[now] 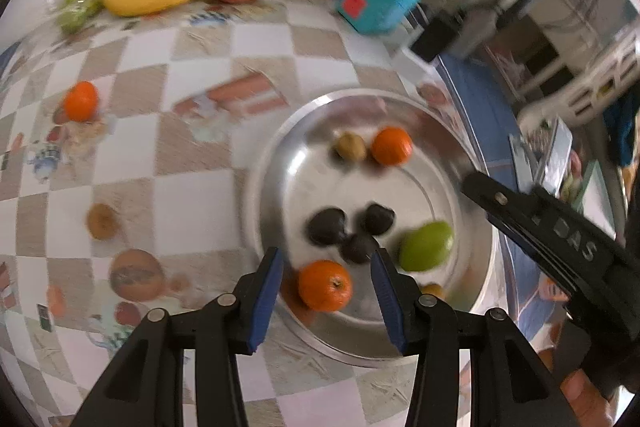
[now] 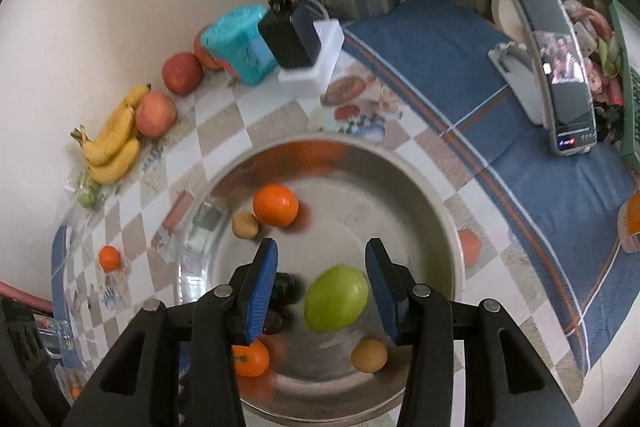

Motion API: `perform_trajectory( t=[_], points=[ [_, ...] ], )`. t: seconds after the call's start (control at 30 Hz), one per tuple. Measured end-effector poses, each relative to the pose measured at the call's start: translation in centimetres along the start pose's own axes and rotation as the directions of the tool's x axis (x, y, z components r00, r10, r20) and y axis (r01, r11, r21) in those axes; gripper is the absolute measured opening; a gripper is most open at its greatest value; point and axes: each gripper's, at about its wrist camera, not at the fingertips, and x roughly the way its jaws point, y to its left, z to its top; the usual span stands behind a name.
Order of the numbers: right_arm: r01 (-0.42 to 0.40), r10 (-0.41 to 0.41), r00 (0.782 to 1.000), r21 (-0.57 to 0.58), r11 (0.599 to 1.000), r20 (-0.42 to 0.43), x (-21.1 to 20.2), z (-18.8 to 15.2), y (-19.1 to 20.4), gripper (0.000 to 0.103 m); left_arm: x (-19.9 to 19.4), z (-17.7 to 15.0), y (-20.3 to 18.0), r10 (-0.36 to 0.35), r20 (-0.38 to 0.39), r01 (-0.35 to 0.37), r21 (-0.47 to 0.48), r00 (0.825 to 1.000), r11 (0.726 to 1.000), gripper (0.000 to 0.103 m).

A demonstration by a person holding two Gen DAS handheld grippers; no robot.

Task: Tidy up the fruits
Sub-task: 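Open both tools to drop the pear and orange into the basin, then withdraw both tools from the basin back toward the fruit row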

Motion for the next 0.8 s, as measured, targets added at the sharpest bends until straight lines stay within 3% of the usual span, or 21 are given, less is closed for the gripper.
perform_trajectory(
  t=[0.37,0.7,0.8],
  points=[
    [-0.008,0.009,1.000,-0.035,0.999,0.020,-0.6,0.2,1.3,0.047,-3.4,1.9,6.9,0.075,0.101,-0.055,-0.186,0.992,0.981,0.050],
    [-0.024,0.024,1.000,-0.075,0.997,-0.008,0.1,-0.3,2.6,0.047,-4.7,2.1,11.4,0.094,0.122,-0.051,-0.320,0.988,0.946,0.050],
    [-0.052,0.051,0.999,-0.096,0.994,-0.013,0.1,-0.6,3.6,0.047,-4.8,2.2,11.9,0.103,0.121,-0.057,-0.333,0.987,0.941,0.056]
  ],
)
